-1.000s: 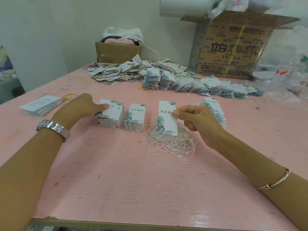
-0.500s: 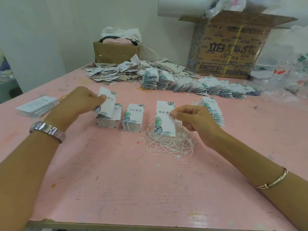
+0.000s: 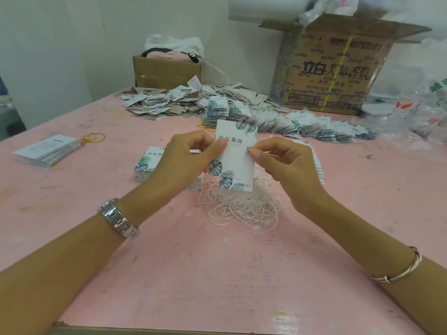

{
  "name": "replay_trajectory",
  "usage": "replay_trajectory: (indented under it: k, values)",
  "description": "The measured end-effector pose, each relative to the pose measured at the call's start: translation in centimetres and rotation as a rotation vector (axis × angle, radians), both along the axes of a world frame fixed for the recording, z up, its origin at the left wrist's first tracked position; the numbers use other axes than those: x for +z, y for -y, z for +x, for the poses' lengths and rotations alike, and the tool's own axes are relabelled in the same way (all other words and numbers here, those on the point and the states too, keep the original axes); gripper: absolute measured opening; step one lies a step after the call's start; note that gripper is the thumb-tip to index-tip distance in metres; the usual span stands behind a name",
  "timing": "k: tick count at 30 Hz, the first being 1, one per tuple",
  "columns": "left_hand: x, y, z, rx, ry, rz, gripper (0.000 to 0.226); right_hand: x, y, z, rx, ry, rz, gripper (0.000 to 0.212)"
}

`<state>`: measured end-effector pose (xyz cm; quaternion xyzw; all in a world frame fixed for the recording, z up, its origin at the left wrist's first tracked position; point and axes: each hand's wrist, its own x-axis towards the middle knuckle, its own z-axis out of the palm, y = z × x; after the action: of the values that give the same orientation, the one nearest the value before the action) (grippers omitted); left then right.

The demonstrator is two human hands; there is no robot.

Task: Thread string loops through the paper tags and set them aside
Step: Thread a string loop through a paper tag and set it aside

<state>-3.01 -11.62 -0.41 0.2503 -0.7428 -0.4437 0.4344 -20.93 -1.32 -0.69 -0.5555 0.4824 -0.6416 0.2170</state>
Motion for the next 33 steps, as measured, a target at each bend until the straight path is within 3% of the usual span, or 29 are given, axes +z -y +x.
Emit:
replay_trajectory:
  k: [5,14,33]
  values:
    - [-0.5,-0.4,-0.1,0.044,0.026,-0.017,0.023,-0.4,0.0,0.1,-0.047,-0.104,-0.031,0.006]
    - [-0.9,-1.7,-0.9,-0.004,-0.158,0.138,0.006,-0.7,-0.2,0.5,-0.077,-0.23,-0.053,0.002]
    - [-0.9,-2.2,-0.7,-0.081,-0.179,0.211,0.015,-0.8,0.1,0.2,-0.084,-0.224,-0.064,0.005]
